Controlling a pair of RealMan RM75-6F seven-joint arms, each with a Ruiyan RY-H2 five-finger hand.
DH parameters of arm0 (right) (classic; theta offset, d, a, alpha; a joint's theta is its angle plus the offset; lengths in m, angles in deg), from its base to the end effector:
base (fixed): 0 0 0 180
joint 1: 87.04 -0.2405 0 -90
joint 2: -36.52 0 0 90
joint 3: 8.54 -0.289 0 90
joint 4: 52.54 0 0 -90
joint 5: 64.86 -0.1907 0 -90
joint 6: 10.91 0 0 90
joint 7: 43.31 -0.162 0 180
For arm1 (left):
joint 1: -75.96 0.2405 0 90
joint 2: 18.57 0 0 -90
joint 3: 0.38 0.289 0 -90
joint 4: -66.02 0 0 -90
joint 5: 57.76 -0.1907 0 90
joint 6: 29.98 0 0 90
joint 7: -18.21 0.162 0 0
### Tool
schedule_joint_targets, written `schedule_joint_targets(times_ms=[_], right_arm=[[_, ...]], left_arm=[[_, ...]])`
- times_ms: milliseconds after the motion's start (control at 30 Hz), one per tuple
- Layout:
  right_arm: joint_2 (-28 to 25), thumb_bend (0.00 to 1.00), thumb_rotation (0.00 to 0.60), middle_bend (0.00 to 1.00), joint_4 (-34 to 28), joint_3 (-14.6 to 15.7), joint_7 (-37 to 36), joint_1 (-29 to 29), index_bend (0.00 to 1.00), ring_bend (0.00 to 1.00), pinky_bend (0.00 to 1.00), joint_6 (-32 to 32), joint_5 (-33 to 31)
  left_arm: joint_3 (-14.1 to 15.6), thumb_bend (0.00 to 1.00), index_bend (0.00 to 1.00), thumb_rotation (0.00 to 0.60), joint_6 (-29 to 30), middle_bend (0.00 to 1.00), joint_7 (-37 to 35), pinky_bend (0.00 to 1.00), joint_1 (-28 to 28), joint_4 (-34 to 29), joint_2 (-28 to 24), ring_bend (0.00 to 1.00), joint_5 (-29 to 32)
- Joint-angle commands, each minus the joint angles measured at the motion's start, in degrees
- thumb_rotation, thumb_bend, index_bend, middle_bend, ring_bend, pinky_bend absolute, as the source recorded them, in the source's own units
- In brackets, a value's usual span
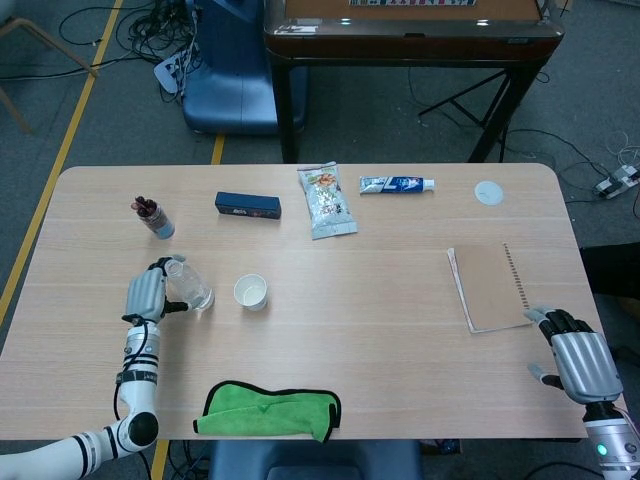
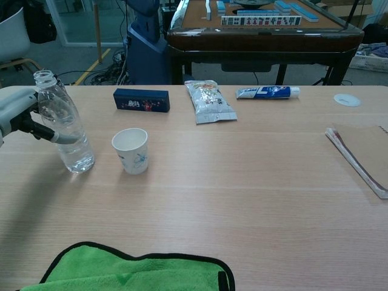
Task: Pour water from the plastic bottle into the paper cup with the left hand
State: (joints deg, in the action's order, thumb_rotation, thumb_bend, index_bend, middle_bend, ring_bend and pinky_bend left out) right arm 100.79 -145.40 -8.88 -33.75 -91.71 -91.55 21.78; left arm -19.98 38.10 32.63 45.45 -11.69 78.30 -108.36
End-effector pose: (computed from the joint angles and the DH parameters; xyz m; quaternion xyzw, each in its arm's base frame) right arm -0.3387 -0.1891 0.1705 0.6507 -0.3710 0.3086 0.5863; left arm -0.2609 0.3684 0.0165 -0.4956 -0.5349 -0.4110 0.5471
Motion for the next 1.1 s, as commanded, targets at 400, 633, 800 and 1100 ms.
schedule_joint_targets(times_ms=[400, 633, 800, 1100], right_arm=[[-0.02, 0.01, 0.600, 0.24, -0.01, 0.02, -0.07, 0.00, 0.26, 0.21, 0.39, -0.11, 0.14], [0.24, 0.01, 0.600, 0.24, 0.03, 0.14, 0.31, -0.12, 0.26, 0.21, 0.39, 0.20, 0.18], [0.32, 0.01, 0.600, 0.24, 0.10, 0.13, 0.38, -0.18, 0.26, 0.21, 0.39, 0.36, 0.05], [0.39, 0.01, 0.600, 0.24, 0.15, 0.20, 0.49, -0.28, 0.26, 0.21, 0.39, 0.61, 0.00]], left_arm=[[0.49, 0.00, 0.17, 0.600, 1.67, 0.13, 3.63, 0.35, 0.20, -3.37, -1.42, 0.15, 0.35], [0.75, 0.00, 0.17, 0.600, 2.14, 0.12, 6.01, 0.35, 0.58, -6.70, -3.41, 0.15, 1.54], [0.98, 0.00, 0.17, 0.600, 2.06, 0.12, 6.77, 0.35, 1.00, -9.01, -5.10, 0.15, 2.40], [2.37, 0.00, 0.17, 0.600, 3.68, 0.12, 6.27, 0.35, 2.43, -11.49, -7.74, 0.15, 0.39]])
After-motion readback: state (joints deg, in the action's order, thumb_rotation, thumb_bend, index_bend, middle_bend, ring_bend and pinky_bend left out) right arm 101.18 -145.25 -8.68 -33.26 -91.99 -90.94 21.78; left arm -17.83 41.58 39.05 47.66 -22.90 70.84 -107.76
